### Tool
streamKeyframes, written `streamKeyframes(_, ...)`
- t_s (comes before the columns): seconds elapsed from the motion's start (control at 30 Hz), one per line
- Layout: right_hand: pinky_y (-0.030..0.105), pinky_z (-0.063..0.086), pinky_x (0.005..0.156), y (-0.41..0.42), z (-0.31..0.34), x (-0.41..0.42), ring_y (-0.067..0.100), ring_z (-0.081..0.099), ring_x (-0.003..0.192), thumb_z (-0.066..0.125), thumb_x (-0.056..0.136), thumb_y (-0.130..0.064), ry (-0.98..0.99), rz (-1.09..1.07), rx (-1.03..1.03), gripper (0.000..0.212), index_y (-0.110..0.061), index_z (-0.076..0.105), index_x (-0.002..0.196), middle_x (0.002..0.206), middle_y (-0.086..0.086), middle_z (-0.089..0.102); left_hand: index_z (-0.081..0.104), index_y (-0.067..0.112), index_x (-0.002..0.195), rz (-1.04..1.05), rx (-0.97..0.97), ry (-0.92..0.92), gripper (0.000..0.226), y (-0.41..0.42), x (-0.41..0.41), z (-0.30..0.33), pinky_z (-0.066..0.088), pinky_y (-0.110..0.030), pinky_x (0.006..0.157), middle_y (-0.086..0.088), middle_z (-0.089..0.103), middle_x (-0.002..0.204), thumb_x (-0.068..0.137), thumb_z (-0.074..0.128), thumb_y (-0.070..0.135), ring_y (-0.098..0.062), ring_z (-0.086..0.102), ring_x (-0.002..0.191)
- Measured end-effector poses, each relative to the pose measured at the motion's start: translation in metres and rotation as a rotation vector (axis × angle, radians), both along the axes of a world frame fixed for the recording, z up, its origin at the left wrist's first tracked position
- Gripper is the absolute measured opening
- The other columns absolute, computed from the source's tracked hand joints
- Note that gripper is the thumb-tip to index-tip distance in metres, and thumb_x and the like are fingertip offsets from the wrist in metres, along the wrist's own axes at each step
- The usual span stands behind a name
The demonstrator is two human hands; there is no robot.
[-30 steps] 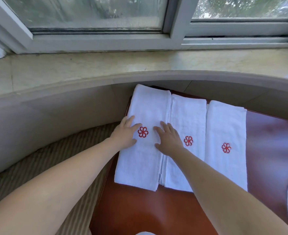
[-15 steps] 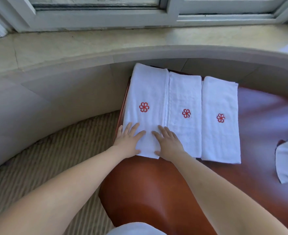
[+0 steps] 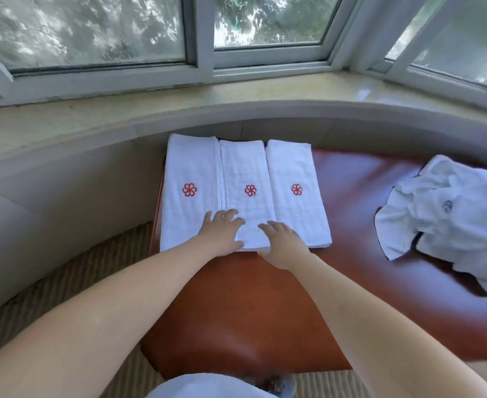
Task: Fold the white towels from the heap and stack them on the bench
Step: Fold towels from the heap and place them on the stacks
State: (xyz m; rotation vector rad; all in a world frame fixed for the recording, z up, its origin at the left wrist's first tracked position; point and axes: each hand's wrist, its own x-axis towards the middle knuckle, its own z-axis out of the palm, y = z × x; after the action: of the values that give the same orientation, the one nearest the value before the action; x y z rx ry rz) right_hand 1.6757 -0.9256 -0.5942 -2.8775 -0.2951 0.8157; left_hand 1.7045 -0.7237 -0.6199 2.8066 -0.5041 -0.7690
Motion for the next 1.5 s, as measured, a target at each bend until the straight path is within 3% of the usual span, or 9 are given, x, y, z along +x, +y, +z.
streamKeyframes(0.27, 0.041, 0.027, 0.120, -0.140, 0.043, -0.072, 0.024, 0.028, 0.150, 0.056, 0.097, -0.041, -0.108, -0.207, 0.014, 0.066, -0.027, 0.033, 0.158, 0.162, -0.001, 0.033, 0.041, 0.032, 0.151, -0.092, -0.048, -0.087, 0.059, -0.139, -0.043, 0.047, 0.011, -0.051, 0.122, 0.003, 0.025, 0.165, 0.097, 0.053, 0.049, -0.024, 0.028, 0.149)
streamKeyframes(0.4, 0.040, 0.029, 0.118, -0.228, 0.061, -0.129, 0.024, 0.033, 0.147, 0.059, 0.096, -0.043, -0.165, -0.278, 0.026, 0.066, -0.028, 0.036, 0.156, 0.157, -0.001, 0.039, 0.046, 0.032, 0.148, -0.152, -0.066, -0.120, 0.057, -0.230, -0.094, 0.071, 0.021, -0.050, 0.118, 0.004, 0.032, 0.161, 0.095, 0.054, 0.051, -0.023, 0.036, 0.144)
streamKeyframes(0.67, 0.039, 0.031, 0.118, -0.390, 0.111, -0.237, 0.024, 0.033, 0.147, 0.059, 0.097, -0.041, -0.225, -0.410, 0.010, 0.065, -0.027, 0.037, 0.156, 0.159, 0.000, 0.037, 0.045, 0.031, 0.149, -0.300, -0.078, -0.231, 0.058, -0.400, -0.175, 0.130, 0.027, -0.047, 0.116, 0.003, 0.034, 0.161, 0.096, 0.054, 0.050, -0.024, 0.039, 0.144)
streamKeyframes(0.87, 0.038, 0.032, 0.116, -0.467, 0.135, -0.286, 0.025, 0.036, 0.145, 0.061, 0.097, -0.038, -0.288, -0.525, 0.030, 0.063, -0.026, 0.040, 0.155, 0.158, 0.000, 0.039, 0.048, 0.030, 0.147, -0.383, -0.096, -0.270, 0.055, -0.492, -0.203, 0.158, 0.030, -0.043, 0.114, 0.005, 0.041, 0.154, 0.095, 0.055, 0.047, -0.021, 0.043, 0.139)
streamKeyframes(1.2, 0.037, 0.035, 0.115, -0.558, 0.143, -0.319, 0.022, 0.037, 0.144, 0.057, 0.096, -0.032, -0.306, -0.654, 0.051, 0.059, -0.027, 0.043, 0.153, 0.158, -0.003, 0.038, 0.053, 0.027, 0.144, -0.467, -0.185, -0.231, 0.053, -0.603, -0.214, 0.163, 0.040, -0.045, 0.110, 0.008, 0.039, 0.155, 0.094, 0.060, 0.043, -0.020, 0.044, 0.139)
streamKeyframes(1.5, 0.040, 0.041, 0.110, -0.651, 0.128, -0.282, 0.024, 0.044, 0.137, 0.054, 0.094, -0.028, -0.280, -0.715, 0.067, 0.055, -0.028, 0.047, 0.149, 0.155, -0.003, 0.043, 0.049, 0.023, 0.148, -0.479, -0.268, -0.125, 0.056, -0.706, -0.166, 0.133, 0.035, -0.044, 0.117, 0.003, 0.030, 0.162, 0.096, 0.060, 0.041, -0.023, 0.036, 0.146)
